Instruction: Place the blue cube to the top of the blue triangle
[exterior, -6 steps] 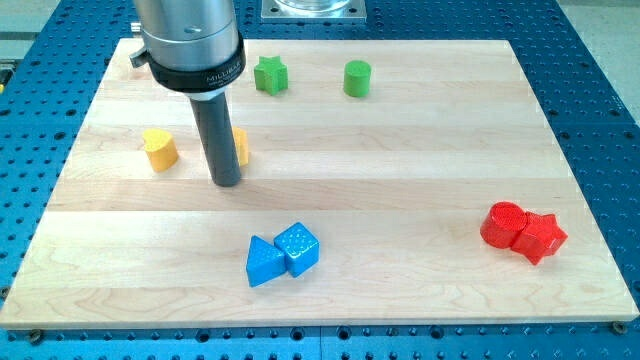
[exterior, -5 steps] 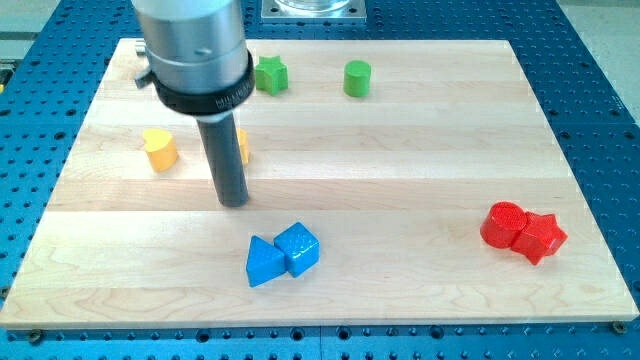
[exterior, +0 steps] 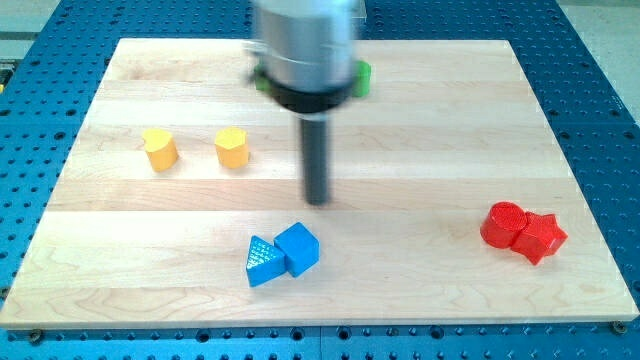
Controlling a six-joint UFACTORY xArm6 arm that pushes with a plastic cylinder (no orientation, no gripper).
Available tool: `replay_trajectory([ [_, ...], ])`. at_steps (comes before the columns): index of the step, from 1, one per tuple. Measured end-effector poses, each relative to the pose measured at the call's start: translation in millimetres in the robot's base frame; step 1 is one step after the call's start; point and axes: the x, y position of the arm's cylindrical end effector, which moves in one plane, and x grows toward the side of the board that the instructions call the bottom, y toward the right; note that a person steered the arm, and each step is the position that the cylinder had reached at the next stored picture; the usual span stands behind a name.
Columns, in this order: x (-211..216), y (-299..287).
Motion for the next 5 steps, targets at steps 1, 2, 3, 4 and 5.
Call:
replay_trajectory([
  [1, 75, 40],
  [2, 80, -40],
  [3, 21, -41],
  [4, 9, -26],
  [5, 68, -1],
])
